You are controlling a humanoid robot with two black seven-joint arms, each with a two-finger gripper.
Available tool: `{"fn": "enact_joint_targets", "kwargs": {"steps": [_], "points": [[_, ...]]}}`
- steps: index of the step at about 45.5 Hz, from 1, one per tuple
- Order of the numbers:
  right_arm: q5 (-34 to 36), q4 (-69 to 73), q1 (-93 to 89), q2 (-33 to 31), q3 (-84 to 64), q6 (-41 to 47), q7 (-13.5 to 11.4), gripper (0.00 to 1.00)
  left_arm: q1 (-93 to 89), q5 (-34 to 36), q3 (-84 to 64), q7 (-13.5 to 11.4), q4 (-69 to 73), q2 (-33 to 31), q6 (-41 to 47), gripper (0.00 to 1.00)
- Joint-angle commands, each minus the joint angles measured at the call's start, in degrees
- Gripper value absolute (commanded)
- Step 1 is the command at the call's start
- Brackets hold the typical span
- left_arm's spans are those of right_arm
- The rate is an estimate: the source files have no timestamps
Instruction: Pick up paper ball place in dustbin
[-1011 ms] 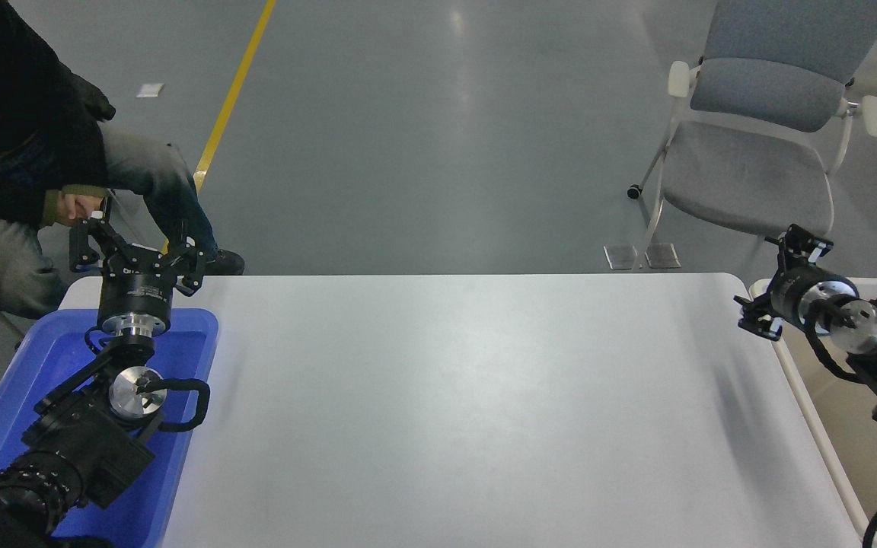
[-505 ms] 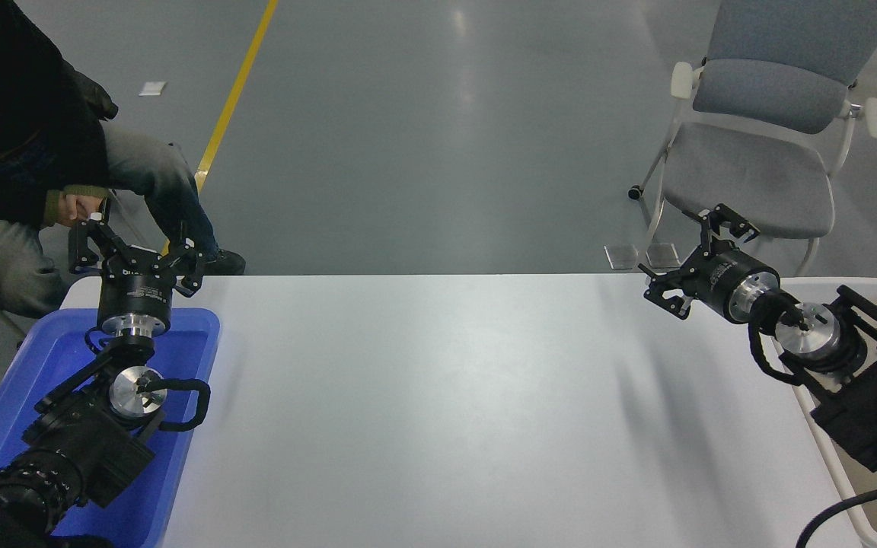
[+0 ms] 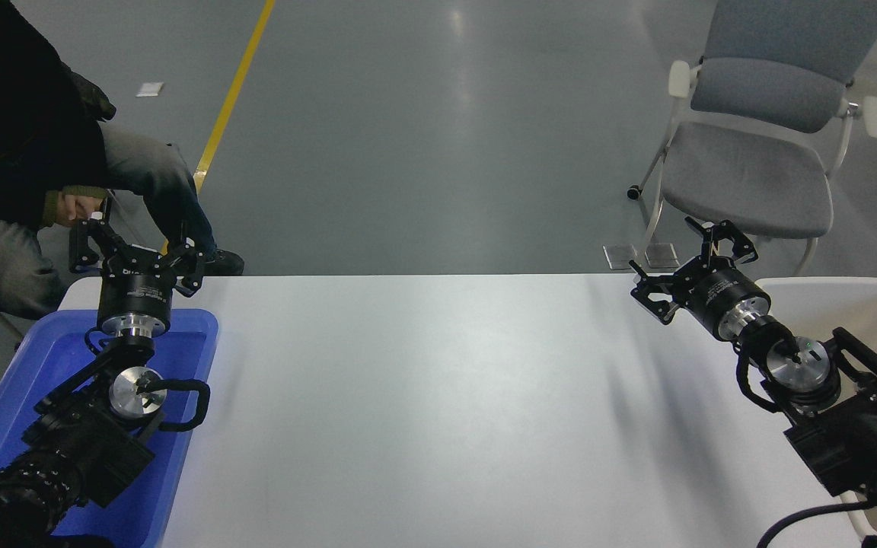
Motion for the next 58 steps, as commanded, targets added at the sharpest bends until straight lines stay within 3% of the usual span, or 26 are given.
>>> {"fn": "enact_joint_targets", "kwargs": {"steps": [1, 20, 58], "points": [[0.31, -3.33, -0.63, 0.60, 0.32, 3.57, 0.15, 1.00, -0.02, 0.00, 0.01, 0.00, 0.00, 0.00, 0.00, 0.99], [0.31, -6.84, -0.72, 2.27, 0.06, 8.40, 0.06, 1.00, -0.02, 0.00, 0.01, 0.00, 0.00, 0.00, 0.00, 0.99], [-0.57, -7.90, 0.68, 6.31, -0.91, 9.81, 0.06, 1.00, -0.02, 0.00, 0.01, 0.00, 0.00, 0.00, 0.00, 0.99]]}}
